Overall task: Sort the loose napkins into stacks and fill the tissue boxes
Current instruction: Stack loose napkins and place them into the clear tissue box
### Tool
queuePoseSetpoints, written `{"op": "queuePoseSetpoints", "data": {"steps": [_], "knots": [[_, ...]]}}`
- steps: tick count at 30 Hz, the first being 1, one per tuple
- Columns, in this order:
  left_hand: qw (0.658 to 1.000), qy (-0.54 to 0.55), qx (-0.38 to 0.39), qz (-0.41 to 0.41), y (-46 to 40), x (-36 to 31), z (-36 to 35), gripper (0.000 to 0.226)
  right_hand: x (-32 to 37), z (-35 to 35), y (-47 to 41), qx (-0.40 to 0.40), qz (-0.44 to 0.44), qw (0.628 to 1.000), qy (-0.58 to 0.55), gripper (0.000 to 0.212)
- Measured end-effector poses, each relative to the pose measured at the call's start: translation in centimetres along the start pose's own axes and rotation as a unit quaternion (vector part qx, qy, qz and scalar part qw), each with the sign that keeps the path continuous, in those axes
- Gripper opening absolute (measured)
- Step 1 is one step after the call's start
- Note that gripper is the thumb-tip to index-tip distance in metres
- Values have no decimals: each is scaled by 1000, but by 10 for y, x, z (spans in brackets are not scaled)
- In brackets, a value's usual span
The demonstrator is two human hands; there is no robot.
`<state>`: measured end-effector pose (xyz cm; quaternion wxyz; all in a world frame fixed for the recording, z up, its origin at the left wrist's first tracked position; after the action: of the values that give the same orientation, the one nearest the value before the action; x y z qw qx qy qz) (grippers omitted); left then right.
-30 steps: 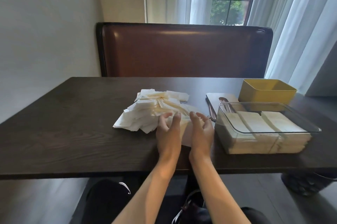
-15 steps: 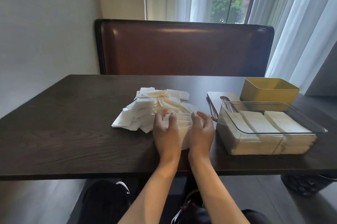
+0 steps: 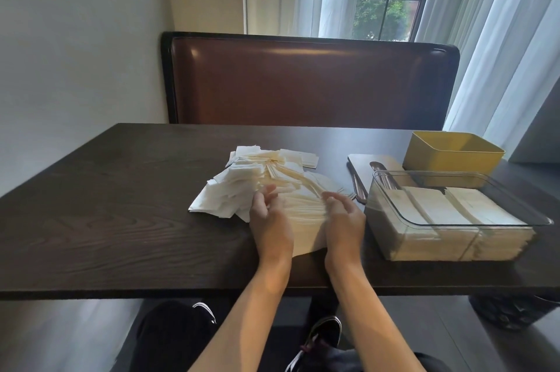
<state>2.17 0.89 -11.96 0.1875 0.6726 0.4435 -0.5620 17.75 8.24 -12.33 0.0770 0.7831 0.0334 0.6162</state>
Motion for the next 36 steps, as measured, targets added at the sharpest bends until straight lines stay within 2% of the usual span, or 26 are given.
{"op": "queuePoseSetpoints", "data": {"steps": [6,14,19,23,26,29,31,34,36], "knots": [[998,-39,48,-11,2,-2,-10,24,0,-4,1,10,-3,1000,21,21],[997,-3,74,15,9,-6,-18,31,3,-6,-1,4,10,999,47,21],[994,4,103,-23,19,-14,-16,33,12,0,2,-44,67,993,82,46],[983,25,174,-42,29,-16,-16,41,18,4,-2,-71,49,995,55,52],[964,-32,256,-68,30,-17,-17,36,19,8,-7,-67,36,997,30,50],[936,-119,314,-107,30,-16,-16,42,20,8,-7,-52,25,998,12,47],[929,-147,314,-133,26,-16,-13,48,20,7,-8,-30,15,999,4,43],[929,-183,270,-174,14,-21,-7,47,21,1,-6,18,14,1000,9,32],[931,-195,257,-171,11,-24,-8,45,16,-4,-6,44,6,999,25,20]]}}
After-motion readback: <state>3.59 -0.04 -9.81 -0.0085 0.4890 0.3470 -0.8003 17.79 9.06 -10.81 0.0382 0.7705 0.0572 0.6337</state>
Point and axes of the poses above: each hand's wrist, its own y-axis away from the middle knuckle, its own z-axis out of the back of the hand, x = y × z, the point moved 9 cm from there along -y, towards the middle knuckle, and after that the axes turned 12 degrees about -z, right-handed, at the moved point
